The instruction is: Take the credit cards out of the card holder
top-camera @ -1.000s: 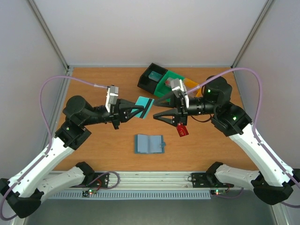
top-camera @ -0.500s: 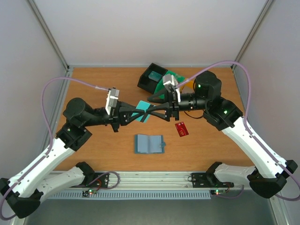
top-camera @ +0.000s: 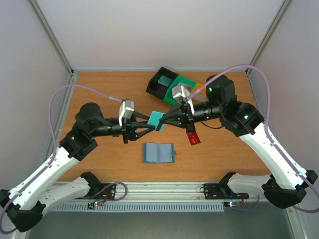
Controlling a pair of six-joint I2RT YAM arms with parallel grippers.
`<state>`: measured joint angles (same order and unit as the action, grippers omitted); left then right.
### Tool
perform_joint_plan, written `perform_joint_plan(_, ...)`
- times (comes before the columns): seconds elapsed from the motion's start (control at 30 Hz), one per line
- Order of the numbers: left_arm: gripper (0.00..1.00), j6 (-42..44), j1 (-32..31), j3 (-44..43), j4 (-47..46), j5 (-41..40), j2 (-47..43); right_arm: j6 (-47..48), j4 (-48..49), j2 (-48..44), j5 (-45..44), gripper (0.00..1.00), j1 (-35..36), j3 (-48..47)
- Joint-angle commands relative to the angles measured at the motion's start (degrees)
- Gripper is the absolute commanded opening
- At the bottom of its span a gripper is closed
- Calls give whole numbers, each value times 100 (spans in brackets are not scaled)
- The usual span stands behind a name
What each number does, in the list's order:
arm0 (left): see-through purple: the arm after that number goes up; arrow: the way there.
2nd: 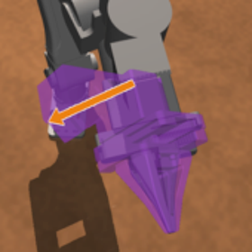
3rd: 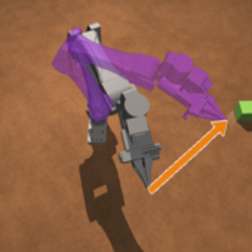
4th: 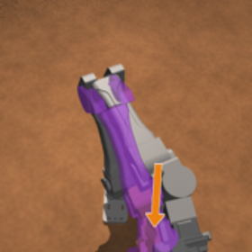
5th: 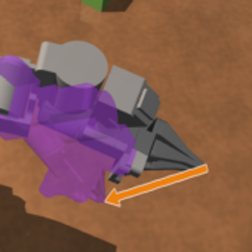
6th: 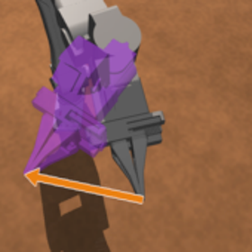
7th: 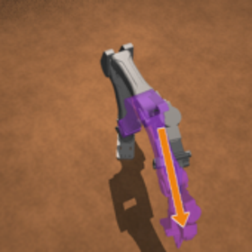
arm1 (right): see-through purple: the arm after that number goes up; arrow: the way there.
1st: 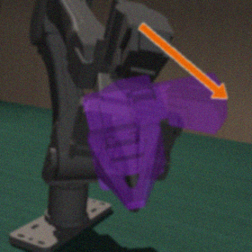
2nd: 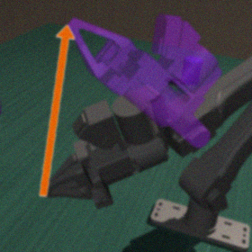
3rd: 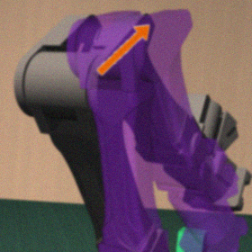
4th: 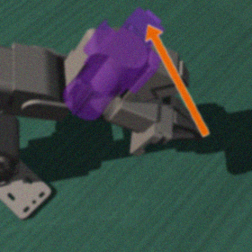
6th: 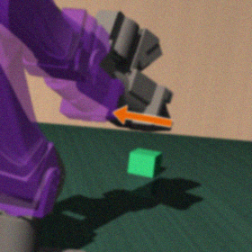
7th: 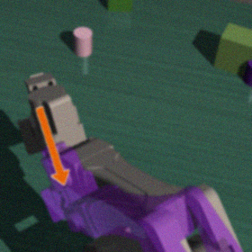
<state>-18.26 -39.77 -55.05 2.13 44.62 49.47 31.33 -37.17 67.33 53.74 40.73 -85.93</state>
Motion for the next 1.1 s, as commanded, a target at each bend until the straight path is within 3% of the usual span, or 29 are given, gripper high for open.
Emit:
perform_joint_plan(0.0, 36, 1759, 10, -328, 1859, 57, 1, 1315, -2274, 283, -598, 1, 45, -847)
perform_joint_plan(0.13, 36, 2575, 4, -470, 2247, -75, 132, 1777, -3125, 537, -848, 1, 453, -1189)
perform_joint_plan(0.3, 40, 2673, -27, -480, 2119, 672, 218, 1857, -3228, 659, -1241, 1, 627, -1288)
perform_joint_plan(0.43, 38, 2305, -109, -358, 1702, 780, 240, 1860, -3178, 711, -1274, 1, 678, -1301)
perform_joint_plan(0.73, 1, 1976, -110, -296, 1296, 1028, 264, 1795, -2837, 619, -1310, 1, 734, -1163)
perform_joint_plan(0.87, 0, 2001, -109, -366, 1305, 887, 290, 1788, -2681, 510, -1359, 1, 732, -1052)
perform_joint_plan(0.9, 0, 2026, -110, -398, 1360, 764, 303, 1771, -2626, 459, -1442, 5, 734, -1016)
perform_joint_plan(0.93, 0, 2062, -108, -434, 1457, 489, 325, 1710, -2510, 384, -1603, 21, 733, -947)
perform_joint_plan(1.0, 0, 2414, -110, -500, 1753, -135, 398, 1489, -2098, 137, -2148, 76, 715, -598)
perform_joint_plan(1.03, 0, 2674, -110, -518, 1852, -499, 449, 1365, -1838, -17, -2435, 96, 661, -345)
perform_joint_plan(1.07, 0, 3123, -110, -528, 1990, -926, 534, 1227, -1549, -219, -2607, 98, 543, -89)
